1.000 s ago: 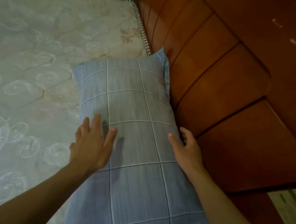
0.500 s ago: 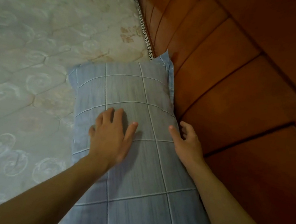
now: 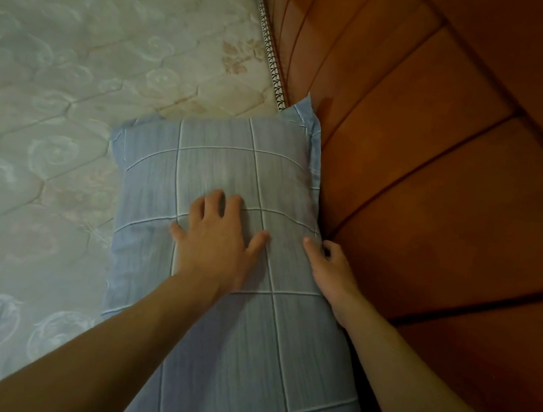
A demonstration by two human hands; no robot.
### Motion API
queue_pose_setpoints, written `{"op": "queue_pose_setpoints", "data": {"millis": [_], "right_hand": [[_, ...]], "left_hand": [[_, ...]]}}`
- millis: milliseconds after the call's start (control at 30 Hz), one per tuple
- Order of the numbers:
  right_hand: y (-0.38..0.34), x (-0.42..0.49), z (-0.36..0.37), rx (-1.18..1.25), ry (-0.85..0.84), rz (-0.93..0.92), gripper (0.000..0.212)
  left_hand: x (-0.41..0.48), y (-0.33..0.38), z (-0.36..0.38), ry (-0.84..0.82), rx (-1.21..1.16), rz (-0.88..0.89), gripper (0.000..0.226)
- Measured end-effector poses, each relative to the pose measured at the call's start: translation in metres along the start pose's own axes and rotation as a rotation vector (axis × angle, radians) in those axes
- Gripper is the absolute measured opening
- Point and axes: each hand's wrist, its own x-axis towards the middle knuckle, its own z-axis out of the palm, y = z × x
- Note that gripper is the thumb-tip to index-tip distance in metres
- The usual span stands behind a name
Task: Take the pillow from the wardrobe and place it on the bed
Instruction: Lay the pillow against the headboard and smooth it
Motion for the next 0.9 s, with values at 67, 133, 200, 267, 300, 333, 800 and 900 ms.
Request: {"op": "queue_pose_setpoints", "data": {"millis": [67, 133, 200, 267, 300, 333, 800, 900], "right_hand": [[0.001, 0.006, 0.002, -0.017, -0.029, 0.042, 0.089], [0.001, 0.010, 0.004, -0.002, -0.051, 0.061, 0.089], [-0.001, 0.014, 0.005, 0.010, -0.076, 0.090, 0.086], [0.000, 0.020, 0.006, -0.010, -0.057, 0.136, 0.082], [0.000, 0.022, 0.007, -0.028, -0.026, 0.152, 0.077], [0.000, 0.023, 0.008, -0.041, 0.008, 0.148, 0.067], [-0.013, -0.004, 0.015, -0.001, 0.319, -0.117, 0.039], [-0.024, -0.018, 0.010, 0.022, 0.355, -0.185, 0.038]], "left_hand": [[0.004, -0.004, 0.004, -0.023, -0.024, -0.008, 0.070], [0.007, -0.010, 0.009, -0.033, -0.064, -0.025, 0.071], [0.007, -0.013, 0.013, -0.033, -0.090, -0.041, 0.071], [0.008, -0.013, 0.016, -0.030, -0.110, -0.053, 0.070], [0.008, -0.012, 0.016, -0.027, -0.119, -0.058, 0.069], [0.009, -0.011, 0.017, -0.025, -0.125, -0.064, 0.067], [-0.001, -0.018, 0.001, 0.119, -0.142, -0.143, 0.018], [-0.007, -0.017, -0.007, 0.175, -0.218, -0.151, 0.015]]}}
